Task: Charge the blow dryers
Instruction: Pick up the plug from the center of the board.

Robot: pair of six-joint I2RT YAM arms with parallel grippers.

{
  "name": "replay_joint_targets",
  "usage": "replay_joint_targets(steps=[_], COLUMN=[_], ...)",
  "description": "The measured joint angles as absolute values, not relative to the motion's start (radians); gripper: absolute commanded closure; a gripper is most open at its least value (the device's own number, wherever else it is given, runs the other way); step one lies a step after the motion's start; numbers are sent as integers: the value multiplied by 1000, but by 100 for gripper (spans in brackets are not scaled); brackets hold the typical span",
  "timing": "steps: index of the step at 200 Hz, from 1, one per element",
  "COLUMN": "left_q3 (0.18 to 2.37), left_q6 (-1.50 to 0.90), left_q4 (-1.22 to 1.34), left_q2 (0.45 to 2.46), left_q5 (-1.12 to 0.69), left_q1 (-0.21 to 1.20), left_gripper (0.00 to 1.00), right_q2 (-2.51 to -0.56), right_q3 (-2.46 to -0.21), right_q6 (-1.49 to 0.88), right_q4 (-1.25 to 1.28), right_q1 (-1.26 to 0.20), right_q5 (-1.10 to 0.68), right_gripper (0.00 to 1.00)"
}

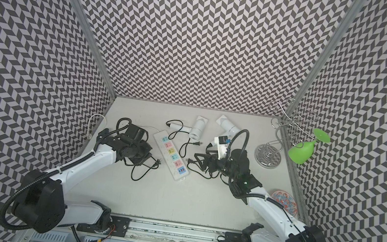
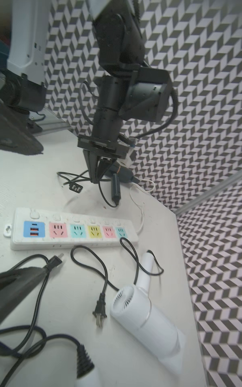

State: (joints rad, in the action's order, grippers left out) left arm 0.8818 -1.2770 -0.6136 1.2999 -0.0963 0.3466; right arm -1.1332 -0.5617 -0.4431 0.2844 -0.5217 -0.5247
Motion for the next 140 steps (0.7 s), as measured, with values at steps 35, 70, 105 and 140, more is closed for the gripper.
replay_joint_targets(steps=[35,70,105,140], left_q3=[892,896,887,841], left_q6=[-1253,-1233,-1196,-1168], left_q4=[-624,-625,-592,-526], left_q2=[1272,1222,1168,1087], left_q5=[-106,-115,-120,-121], left_q1=[347,347,347,344], left_gripper=[100,100,100,100], right_q2=[-1220,-1350,-1501,-1620], right_q3=[-554,-601,-693,-807], right_q6=[-522,-616,-707,-766], right_q4=[348,378,416,414], right_q1=[-601,-654,-672,-693], right_q5=[-599,-638,-675,-678], right_gripper=[30,41,45,44])
